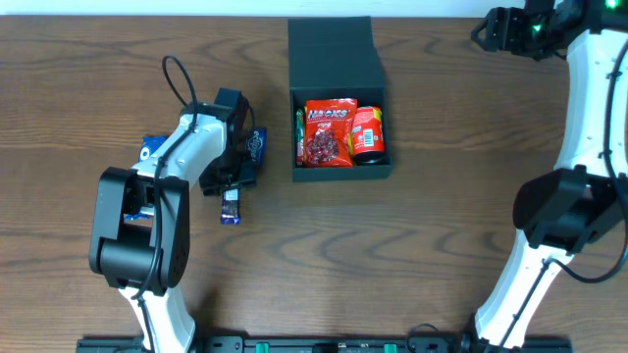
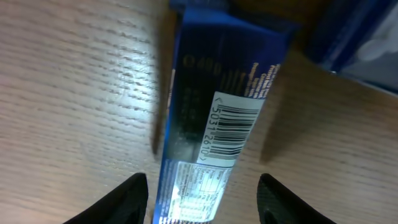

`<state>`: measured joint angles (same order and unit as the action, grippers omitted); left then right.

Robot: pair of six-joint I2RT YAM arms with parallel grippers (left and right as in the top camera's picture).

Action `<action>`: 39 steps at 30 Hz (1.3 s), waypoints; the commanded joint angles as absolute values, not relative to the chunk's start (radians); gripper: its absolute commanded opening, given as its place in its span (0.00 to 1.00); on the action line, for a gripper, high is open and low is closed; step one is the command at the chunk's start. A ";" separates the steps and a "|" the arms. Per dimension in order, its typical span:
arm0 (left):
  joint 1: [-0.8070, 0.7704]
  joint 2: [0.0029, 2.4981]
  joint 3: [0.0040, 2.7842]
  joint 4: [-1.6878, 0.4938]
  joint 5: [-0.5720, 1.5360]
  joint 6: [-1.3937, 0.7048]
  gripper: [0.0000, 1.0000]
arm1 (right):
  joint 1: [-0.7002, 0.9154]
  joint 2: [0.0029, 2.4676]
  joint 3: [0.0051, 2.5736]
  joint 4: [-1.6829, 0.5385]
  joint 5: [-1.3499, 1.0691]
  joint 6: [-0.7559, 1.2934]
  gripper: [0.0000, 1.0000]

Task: Pack container
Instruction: 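Grasp the dark blue bar with the left gripper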

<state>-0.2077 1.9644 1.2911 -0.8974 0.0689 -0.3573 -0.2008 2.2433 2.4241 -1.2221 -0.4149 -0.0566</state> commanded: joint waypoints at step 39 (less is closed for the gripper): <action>-0.208 1.950 1.262 -0.844 0.052 -0.337 0.29 | -0.196 2.236 2.431 -1.220 -0.422 -0.068 0.77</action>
<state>-0.2073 1.9644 1.2499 -0.8318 0.0673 -0.3393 -0.2008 2.2433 2.4241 -1.2190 -0.4149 -0.0566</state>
